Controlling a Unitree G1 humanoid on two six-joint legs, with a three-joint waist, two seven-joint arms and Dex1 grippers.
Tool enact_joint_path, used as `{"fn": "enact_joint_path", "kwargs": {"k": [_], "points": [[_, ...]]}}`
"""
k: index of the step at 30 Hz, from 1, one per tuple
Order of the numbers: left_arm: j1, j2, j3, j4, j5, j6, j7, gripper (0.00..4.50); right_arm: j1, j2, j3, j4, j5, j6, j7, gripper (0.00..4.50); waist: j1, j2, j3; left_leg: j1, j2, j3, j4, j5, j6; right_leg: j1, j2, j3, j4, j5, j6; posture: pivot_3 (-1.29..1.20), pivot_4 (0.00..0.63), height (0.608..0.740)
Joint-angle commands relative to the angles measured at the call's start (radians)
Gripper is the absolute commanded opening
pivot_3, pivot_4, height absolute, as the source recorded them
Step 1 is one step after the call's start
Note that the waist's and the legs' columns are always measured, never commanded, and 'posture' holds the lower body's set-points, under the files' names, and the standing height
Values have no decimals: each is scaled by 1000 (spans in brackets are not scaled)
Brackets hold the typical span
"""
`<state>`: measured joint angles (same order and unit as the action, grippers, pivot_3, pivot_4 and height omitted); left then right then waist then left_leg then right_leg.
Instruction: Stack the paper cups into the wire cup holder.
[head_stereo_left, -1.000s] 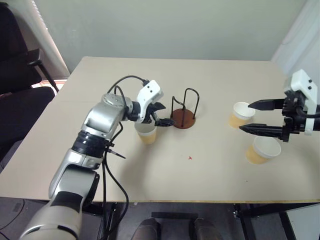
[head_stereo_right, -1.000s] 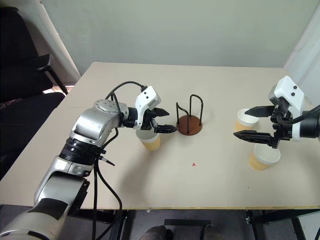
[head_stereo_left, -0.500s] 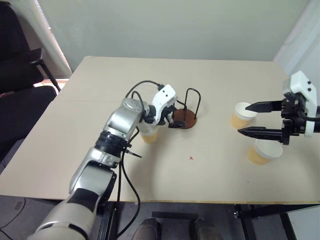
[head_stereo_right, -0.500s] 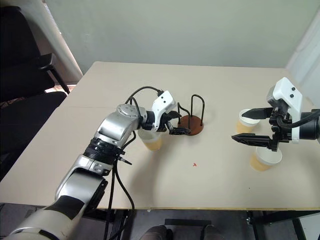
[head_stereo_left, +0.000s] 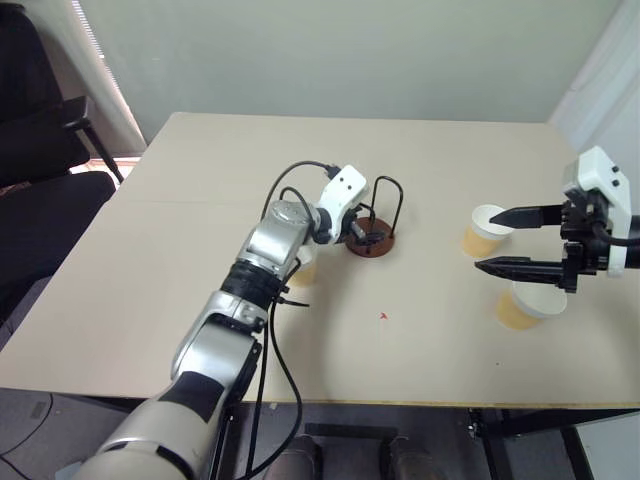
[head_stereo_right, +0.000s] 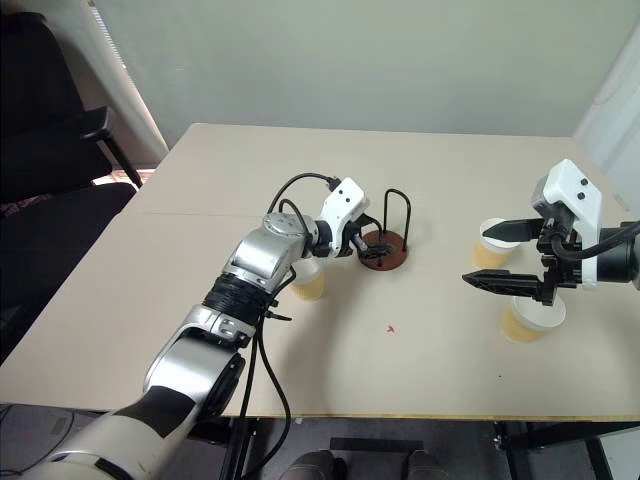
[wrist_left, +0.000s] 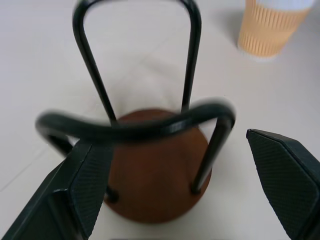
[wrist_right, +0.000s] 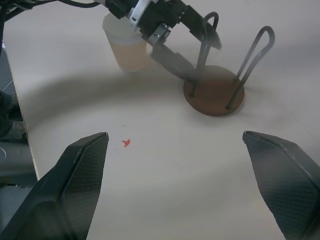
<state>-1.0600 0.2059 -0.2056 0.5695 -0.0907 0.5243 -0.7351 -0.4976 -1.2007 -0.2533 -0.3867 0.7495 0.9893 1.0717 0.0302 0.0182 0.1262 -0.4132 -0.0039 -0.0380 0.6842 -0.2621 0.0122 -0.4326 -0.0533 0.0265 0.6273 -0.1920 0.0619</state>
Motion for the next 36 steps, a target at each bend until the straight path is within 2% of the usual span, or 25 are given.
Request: {"fn": "enact_joint_path", "kwargs": {"k": [1, 11, 24, 36], "points": [[-17, -4, 33, -44, -32, 5, -25, 3614, -5, -16, -35, -18, 14, -10, -3, 4500, 0, 0, 0, 0, 0, 0, 0, 0, 0, 0, 0, 0, 0, 0, 0, 0, 150, 740], [21, 40, 19, -122, -66, 35, -137, 120, 1, -6, -34, -27, 14, -33, 2, 4500, 0, 0, 0, 0, 0, 0, 1, 1, 1, 0, 0, 0, 0, 0, 1, 0, 150, 740], [73, 197, -2, -273, -154, 28, -442, 56, 28, -41, -60, -42, 31, -34, 33, 4500, 1, 0, 0, 0, 0, 0, 1, 1, 2, 0, 0, 1, 0, 1, 1, 0, 150, 740], [89, 141, -152, -343, -138, 2, -570, 56, 58, -136, -111, -65, 63, -19, 75, 4500, 2, 0, 0, -1, -1, 0, 1, 1, 3, 0, -1, 1, 0, 1, 2, 0, 150, 740]]}}
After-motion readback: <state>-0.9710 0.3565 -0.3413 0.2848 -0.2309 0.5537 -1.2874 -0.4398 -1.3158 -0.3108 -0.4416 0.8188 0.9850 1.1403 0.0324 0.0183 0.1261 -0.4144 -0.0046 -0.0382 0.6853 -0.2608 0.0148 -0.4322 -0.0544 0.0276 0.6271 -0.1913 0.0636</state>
